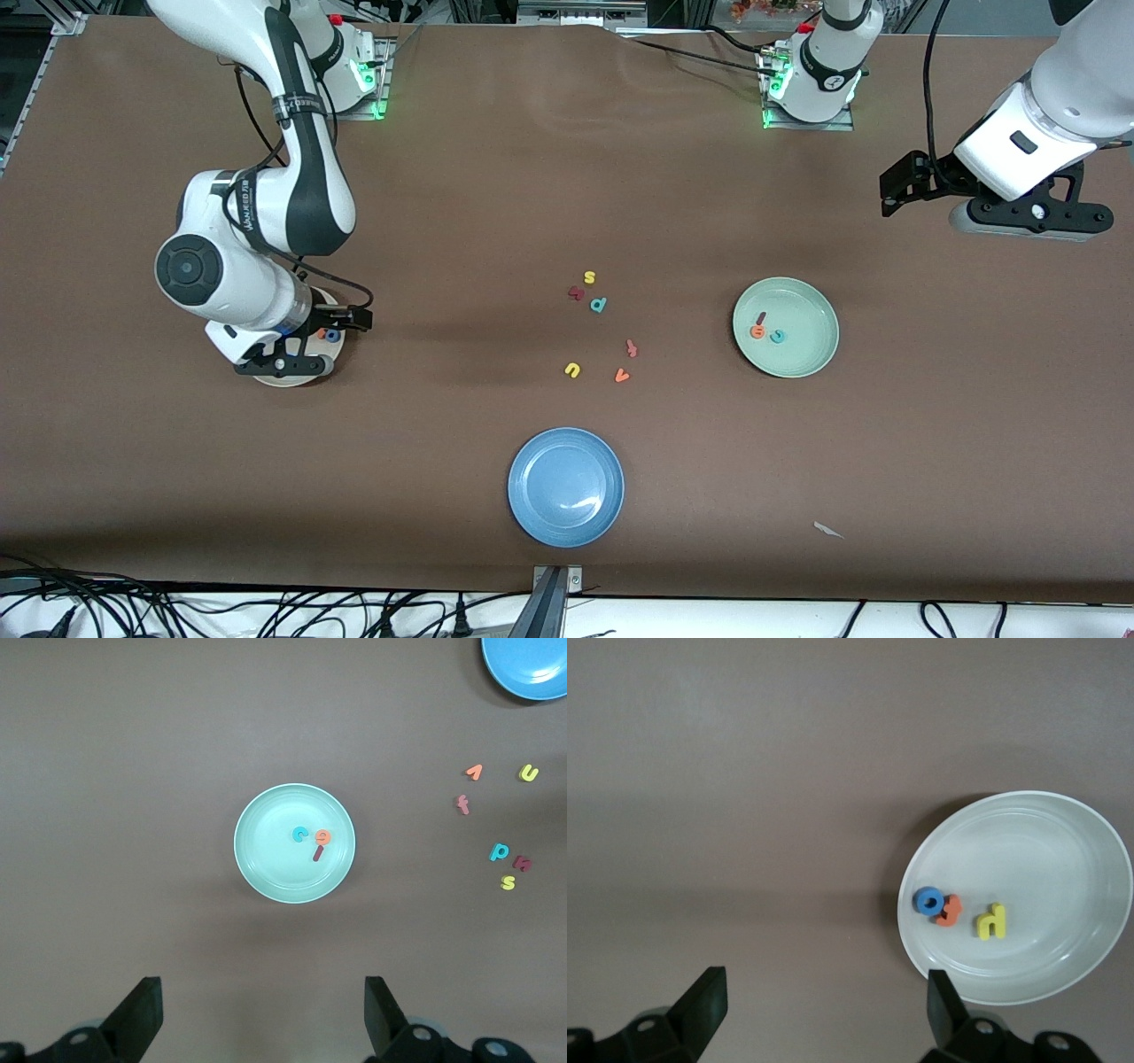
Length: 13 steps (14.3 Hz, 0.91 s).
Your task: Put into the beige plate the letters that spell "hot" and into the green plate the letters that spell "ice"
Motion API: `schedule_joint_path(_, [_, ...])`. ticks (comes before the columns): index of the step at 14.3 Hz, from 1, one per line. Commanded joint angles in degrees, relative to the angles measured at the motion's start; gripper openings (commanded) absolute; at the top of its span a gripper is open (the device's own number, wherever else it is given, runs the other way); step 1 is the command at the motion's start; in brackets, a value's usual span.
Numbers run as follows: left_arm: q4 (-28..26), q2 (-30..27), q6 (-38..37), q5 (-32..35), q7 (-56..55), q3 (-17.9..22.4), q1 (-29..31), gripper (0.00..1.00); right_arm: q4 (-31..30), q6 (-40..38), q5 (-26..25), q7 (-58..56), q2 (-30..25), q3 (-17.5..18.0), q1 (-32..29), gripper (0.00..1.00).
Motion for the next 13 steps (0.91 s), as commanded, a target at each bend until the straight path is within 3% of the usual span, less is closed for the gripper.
schedule_joint_path(1, [1.9,0.9,-1.2,1.1,0.8,0.3,-0.5,1.00,-0.8,-2.9,-6.2,3.0,-6.3,14.2,-14.3,1.00])
schedule_joint_path(3, [2.0,1.0,-1.2,1.2,0.8,0.3,-0.5,1.00,-0.9,-4.6,-6.6,2.8,-8.6,16.6,-18.2,1.00])
schedule_joint_path(7, [2.0,1.0,-1.1,1.1,0.8,0.3,-0.4,1.00,-0.9,-9.9,-12.2,2.3,-13.5,26.1,-29.9,1.00])
schedule_joint_path(13, [2.1,1.6,-0.8,0.7,0.8,0.3,-0.1,1.00,2.6,-20.9,-12.6,1.7,-19.2,27.1,-33.6,1.00])
